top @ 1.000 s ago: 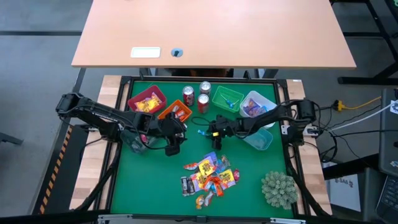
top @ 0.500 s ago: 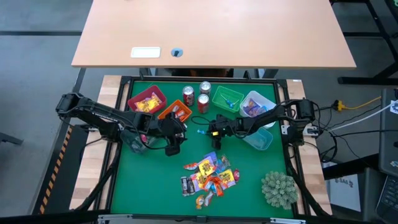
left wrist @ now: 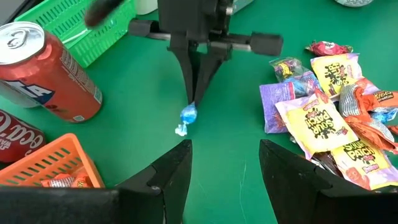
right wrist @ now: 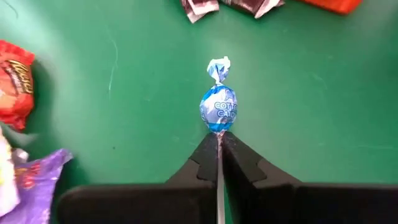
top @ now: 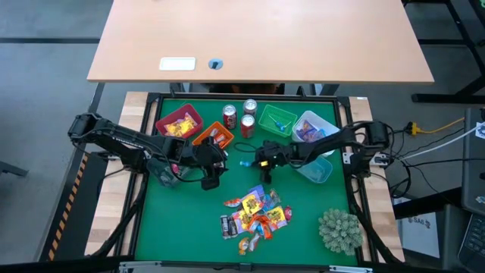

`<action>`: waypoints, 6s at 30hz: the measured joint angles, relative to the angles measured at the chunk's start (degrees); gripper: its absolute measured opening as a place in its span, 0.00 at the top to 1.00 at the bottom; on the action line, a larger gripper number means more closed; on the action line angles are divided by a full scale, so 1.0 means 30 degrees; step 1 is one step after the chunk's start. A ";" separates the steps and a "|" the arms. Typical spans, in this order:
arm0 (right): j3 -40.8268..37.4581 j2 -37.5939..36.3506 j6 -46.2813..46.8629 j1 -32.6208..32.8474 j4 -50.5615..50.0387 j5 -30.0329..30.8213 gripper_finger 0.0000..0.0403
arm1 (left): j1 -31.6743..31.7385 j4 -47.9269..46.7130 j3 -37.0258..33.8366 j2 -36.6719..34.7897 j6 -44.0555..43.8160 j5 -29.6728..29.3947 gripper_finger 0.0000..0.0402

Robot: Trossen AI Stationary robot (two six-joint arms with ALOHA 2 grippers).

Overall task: Sort candy
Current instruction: Put the blue candy into the green bin, then put the yellow candy into the red bin

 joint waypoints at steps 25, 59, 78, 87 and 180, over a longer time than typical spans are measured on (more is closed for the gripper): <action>-0.0007 -0.6723 -0.2500 -0.6777 -0.8190 0.6335 0.96 | -0.0007 0.2032 -0.0006 -0.0007 0.0015 0.0014 0.56; 0.0000 -0.6767 -0.1665 -0.7474 -0.8251 -0.3059 0.70 | -0.5020 1.4979 0.0001 0.9961 0.0158 -0.0114 0.56; 0.0000 -0.6774 0.0097 -0.0215 -0.7812 -0.2931 0.78 | -0.4991 1.5019 0.0038 1.2837 0.0095 -0.1363 0.60; 0.0000 -0.6774 0.0890 0.2143 -0.7763 -0.2798 0.78 | -0.4983 1.4841 0.0031 1.2841 0.0062 -0.1742 0.78; 0.0015 -0.6774 0.1231 0.3246 -0.6803 -0.2011 0.78 | 0.4939 -1.1961 0.0058 -0.3225 -0.2966 -0.7805 1.00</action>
